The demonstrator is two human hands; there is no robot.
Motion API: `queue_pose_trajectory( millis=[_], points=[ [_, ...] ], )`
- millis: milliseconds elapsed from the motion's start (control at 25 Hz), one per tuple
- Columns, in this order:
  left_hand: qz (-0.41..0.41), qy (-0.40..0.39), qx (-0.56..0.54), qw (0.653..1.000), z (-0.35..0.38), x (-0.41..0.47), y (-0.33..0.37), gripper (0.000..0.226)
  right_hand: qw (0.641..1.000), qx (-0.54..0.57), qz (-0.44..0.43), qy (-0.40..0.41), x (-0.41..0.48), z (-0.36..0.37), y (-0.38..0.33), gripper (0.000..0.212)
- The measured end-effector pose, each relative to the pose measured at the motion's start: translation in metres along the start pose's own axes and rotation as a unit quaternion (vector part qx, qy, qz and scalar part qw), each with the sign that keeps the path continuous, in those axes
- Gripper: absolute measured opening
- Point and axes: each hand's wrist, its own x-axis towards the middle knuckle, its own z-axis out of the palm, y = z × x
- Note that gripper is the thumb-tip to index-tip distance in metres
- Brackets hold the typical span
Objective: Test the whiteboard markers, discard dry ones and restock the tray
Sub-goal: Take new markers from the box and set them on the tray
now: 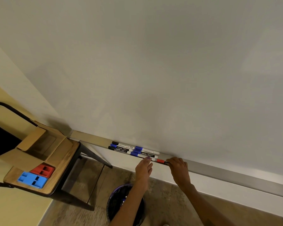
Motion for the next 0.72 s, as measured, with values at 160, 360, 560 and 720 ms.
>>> queue_pose_trajectory(
  millis=[160,360,560,720],
  points=[
    [0.003,0.013,0.013,1.0,-0.006,0.003,0.004,0.034,0.999,0.035,0.011,0.024,0.001,0.002,-0.01,0.017],
    [0.057,0.037,0.053,0.996,-0.017,0.014,0.011,0.03,0.997,0.057,0.039,0.03,0.012,0.006,-0.023,0.016],
    [0.17,0.036,0.262,0.949,-0.025,0.025,0.015,0.03,0.983,0.169,0.068,0.023,0.025,0.014,-0.052,0.026],
    [0.193,0.036,0.346,0.918,-0.03,0.025,0.01,0.034,0.969,0.212,0.129,0.008,0.03,0.02,-0.066,0.026]
  ],
)
